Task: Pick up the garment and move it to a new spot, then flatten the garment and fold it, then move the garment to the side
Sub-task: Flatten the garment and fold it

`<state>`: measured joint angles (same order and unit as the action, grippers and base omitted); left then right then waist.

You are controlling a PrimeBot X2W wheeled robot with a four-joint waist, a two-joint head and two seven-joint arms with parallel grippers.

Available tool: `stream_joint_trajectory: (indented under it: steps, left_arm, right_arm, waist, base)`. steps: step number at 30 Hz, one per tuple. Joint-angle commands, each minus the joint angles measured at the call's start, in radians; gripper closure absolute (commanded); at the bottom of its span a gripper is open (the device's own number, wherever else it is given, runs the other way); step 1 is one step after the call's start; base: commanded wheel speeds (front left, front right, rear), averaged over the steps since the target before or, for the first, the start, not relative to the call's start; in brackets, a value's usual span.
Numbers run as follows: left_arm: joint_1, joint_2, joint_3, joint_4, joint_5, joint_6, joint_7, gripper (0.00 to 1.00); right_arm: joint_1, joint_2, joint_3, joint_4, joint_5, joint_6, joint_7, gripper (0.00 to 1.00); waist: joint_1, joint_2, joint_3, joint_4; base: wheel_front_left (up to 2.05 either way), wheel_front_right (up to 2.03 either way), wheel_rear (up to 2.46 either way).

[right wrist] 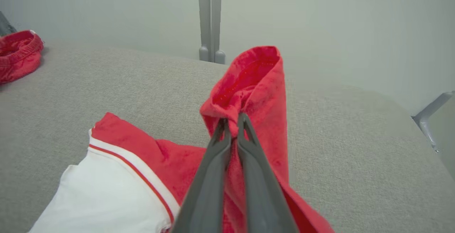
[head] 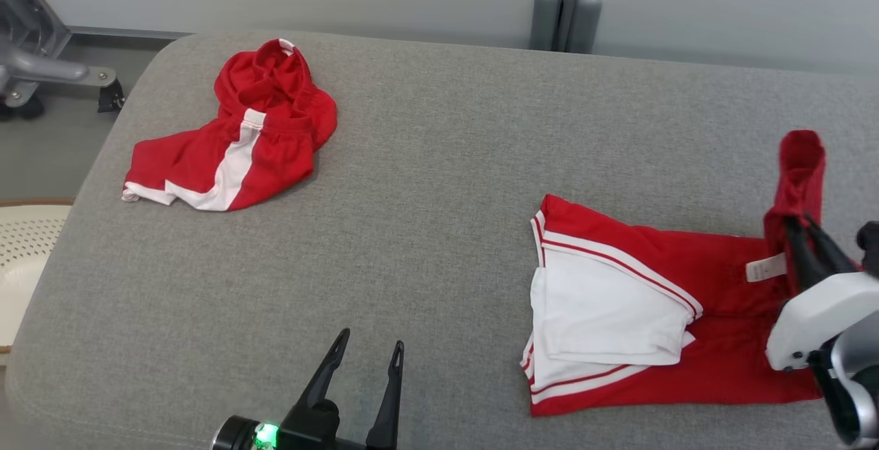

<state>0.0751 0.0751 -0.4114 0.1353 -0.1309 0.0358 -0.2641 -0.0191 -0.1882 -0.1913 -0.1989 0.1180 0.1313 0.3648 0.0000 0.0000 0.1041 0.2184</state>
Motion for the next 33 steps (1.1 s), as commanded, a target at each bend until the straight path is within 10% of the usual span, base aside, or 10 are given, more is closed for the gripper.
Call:
stream_joint_trajectory:
  steps: [1,21,22,23,24,33]
  left_arm:
    - [0.011,-0.002,0.0,0.007,-0.002,-0.007,0.0,0.0]
    - [-0.009,-0.015,0.005,0.054,-0.023,-0.014,0.0,0.0]
    - [-0.008,-0.015,0.007,0.055,-0.023,-0.014,0.0,0.0]
    - [-0.008,-0.015,0.009,0.056,-0.023,-0.014,0.0,0.0]
    - [-0.007,-0.015,0.011,0.056,-0.024,-0.013,0.0,0.0]
    - [0.02,-0.016,0.033,0.046,-0.018,-0.011,0.0,0.0]
  right_arm:
    - [0.016,0.017,0.029,-0.01,-0.005,-0.001,0.003,1.0]
    - [-0.063,0.128,0.335,0.218,0.021,-0.001,-0.034,1.0]
    - [-0.063,0.129,0.343,0.221,0.024,-0.001,-0.035,0.94]
    - [-0.062,0.13,0.35,0.221,0.026,-0.001,-0.035,0.67]
    - [-0.061,0.13,0.356,0.219,0.029,-0.001,-0.036,0.0]
    - [-0.023,0.121,0.286,0.092,0.113,-0.001,-0.142,0.0]
  waist:
    - [0.0,0.0,-0.004,0.023]
    - [0.0,0.0,0.011,0.103]
    - [0.0,0.0,0.011,0.103]
    - [0.0,0.0,0.011,0.102]
    - [0.0,0.0,0.01,0.1]
    - [0.0,0.0,-0.021,0.023]
  base:
    - [0.0,0.0,0.0]
    - [0.0,0.0,0.0]
    - [0.0,0.0,0.0]
    - [0.0,0.0,0.0]
    - [0.0,0.0,0.0]
    - [0.0,0.0,0.0]
